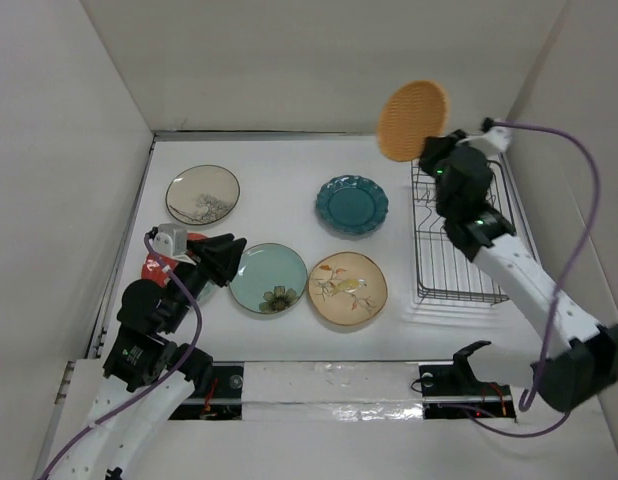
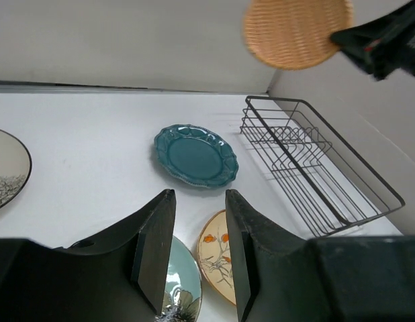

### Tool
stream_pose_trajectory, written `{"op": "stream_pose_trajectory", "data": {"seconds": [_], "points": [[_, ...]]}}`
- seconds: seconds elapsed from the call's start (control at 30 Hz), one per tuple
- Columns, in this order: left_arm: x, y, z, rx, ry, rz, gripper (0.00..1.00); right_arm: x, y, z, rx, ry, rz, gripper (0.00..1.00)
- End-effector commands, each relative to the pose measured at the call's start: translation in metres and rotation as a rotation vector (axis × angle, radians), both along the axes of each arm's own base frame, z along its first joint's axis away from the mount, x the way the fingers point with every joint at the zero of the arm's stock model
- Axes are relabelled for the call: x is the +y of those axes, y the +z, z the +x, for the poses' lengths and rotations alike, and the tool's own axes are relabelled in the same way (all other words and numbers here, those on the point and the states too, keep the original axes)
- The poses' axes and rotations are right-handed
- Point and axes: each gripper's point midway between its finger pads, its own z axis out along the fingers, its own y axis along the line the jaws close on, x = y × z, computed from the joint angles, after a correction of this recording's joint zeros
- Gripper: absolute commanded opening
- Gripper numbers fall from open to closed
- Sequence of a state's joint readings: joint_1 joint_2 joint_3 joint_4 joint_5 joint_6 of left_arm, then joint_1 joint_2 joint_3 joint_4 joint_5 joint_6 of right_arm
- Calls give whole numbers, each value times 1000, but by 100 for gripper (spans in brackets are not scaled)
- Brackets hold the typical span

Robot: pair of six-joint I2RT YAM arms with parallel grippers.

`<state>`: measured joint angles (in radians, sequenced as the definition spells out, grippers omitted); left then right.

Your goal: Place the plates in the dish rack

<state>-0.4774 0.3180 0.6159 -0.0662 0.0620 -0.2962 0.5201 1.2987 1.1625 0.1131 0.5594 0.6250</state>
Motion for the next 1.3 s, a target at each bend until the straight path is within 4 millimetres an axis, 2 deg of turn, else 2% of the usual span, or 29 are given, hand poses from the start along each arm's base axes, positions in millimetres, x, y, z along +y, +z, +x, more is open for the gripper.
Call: {"op": "stream_pose_trajectory", "data": {"seconds": [0.0, 0.03, 0.07, 0.13, 0.17, 0.23, 0.37, 0.4, 0.5, 0.6, 0.67, 0.8, 0.83, 1.27], "points": [[-4, 30, -15, -99, -62, -32, 33, -106, 7, -39, 83, -243, -269, 0], [-3, 32, -17, -108, -65, -35, 33, -127, 4, -52, 124, -286, -308, 0], [-2, 35, -20, -120, -63, -41, 33, -148, 16, -69, 109, -341, -315, 0], [-2, 38, -24, -132, -70, -48, 33, -187, 16, -87, 154, -449, -349, 0], [-3, 40, -28, -144, -84, -53, 33, -198, 20, -93, 150, -468, -359, 0], [-2, 42, -31, -156, -89, -56, 33, -225, 19, -97, 181, -534, -409, 0], [2, 48, -38, -184, -82, -68, 33, -252, 12, -77, 243, -544, -584, 0], [3, 49, -39, -186, -82, -70, 33, -257, 2, -66, 297, -513, -675, 0], [0, 50, -43, -195, -106, -73, 33, -269, -6, -53, 334, -460, -771, 0], [0, 51, -44, -198, -109, -73, 33, -281, -13, -40, 386, -408, -818, 0], [0, 50, -43, -197, -108, -73, 33, -281, -20, -31, 421, -337, -842, 0], [-4, 49, -44, -189, -124, -70, 33, -296, -50, -27, 558, -289, -908, 0], [-4, 49, -44, -189, -126, -69, 33, -301, -53, -28, 569, -302, -912, 0], [-7, 45, -42, -171, -134, -60, 33, -296, -114, -13, 656, -208, -854, 0]]}}
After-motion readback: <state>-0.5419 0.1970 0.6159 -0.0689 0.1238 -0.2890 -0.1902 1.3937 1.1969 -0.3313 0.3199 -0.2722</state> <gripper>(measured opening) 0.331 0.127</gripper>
